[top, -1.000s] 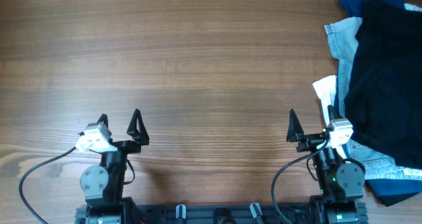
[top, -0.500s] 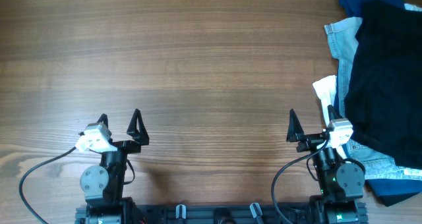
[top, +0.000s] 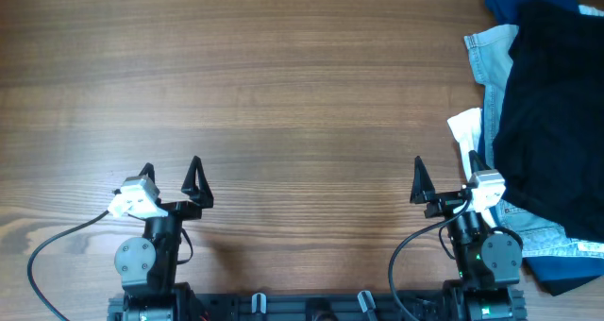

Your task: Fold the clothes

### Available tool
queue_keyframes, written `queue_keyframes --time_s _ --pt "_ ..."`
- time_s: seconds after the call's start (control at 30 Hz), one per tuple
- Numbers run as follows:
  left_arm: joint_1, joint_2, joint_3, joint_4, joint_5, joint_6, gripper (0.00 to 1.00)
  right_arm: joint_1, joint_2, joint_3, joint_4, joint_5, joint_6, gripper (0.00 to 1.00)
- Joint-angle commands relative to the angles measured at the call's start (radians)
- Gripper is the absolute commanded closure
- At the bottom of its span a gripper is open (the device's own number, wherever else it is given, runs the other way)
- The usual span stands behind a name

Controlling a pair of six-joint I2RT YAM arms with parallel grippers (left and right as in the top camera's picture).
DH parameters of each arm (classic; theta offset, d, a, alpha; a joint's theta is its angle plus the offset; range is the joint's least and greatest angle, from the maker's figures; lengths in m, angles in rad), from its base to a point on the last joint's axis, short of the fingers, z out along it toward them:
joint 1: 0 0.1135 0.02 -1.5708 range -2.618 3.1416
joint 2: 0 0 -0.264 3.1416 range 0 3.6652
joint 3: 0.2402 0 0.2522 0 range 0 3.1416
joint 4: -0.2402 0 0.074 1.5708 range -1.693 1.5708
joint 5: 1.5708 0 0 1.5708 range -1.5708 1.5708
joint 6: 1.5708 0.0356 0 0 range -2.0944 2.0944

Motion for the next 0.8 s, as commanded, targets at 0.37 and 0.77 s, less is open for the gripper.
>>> queue_keyframes --time_s 0.37,0.77 --pt "0.0 -0.007 -0.004 -0.001 0.002 0.014 0.0 -0.002 -0.002 -0.001 0.136 0.015 -0.015 0.0" --pt "0.0 0.129 0.145 0.039 0.024 0.013 0.0 -0.002 0.187 0.263 0.179 -0.021 -0.217 0.0"
